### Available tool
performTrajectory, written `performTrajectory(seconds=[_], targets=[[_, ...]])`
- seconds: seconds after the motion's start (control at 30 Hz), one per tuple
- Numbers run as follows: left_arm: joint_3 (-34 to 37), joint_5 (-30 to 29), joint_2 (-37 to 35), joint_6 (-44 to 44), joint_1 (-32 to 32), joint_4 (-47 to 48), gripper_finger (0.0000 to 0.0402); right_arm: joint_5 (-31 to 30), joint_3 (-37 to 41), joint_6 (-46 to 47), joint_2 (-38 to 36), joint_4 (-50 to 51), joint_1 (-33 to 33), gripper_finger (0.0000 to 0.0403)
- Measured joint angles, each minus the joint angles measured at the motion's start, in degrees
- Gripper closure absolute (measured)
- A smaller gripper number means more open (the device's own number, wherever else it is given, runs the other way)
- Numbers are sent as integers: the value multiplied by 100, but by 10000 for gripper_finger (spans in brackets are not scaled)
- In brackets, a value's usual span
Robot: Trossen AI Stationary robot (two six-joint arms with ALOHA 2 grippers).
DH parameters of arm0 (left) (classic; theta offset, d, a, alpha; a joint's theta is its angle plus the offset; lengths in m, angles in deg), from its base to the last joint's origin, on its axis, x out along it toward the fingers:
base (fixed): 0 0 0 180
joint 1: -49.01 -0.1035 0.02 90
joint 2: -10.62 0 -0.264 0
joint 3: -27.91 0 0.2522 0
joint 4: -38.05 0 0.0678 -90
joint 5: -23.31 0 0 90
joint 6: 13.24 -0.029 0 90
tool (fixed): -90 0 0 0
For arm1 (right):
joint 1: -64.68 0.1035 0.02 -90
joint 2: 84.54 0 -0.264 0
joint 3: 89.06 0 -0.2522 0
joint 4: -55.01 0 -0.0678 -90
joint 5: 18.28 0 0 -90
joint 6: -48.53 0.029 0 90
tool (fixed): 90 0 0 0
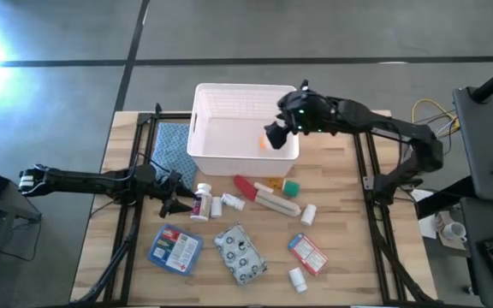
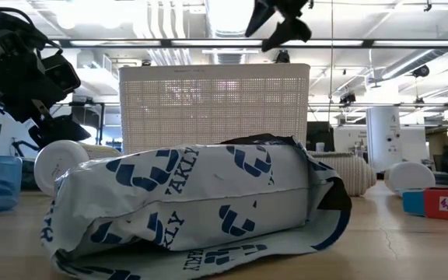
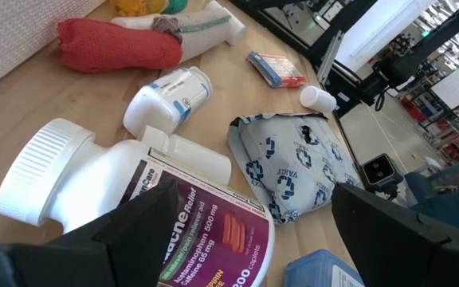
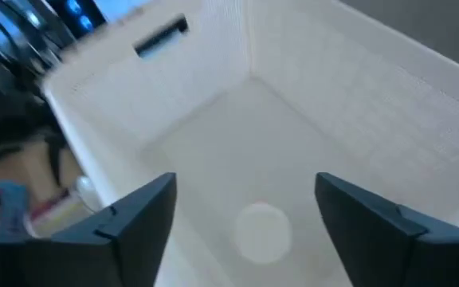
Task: Pick & place medical supplies in basket/bin
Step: Put the white and violet medicine bottle in the white bin
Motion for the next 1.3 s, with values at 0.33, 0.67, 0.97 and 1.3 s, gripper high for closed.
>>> performTrajectory(seconds=[0.33, 0.67, 0.97, 1.3], targets=[[-1, -1, 0, 0, 2, 0, 92, 13, -865, -594, 291, 79, 294, 36], [0, 0, 0, 147, 2, -25, 92, 30, -1267, -438, 67, 1082, 735, 35], [0, -409, 0, 3971, 4, -343, 92, 25, -1192, -160, 69, 1688, 1191, 35], [-265, -1776, -2, 5048, 223, -732, 92, 14, -1102, -151, 78, 1670, 1327, 34]])
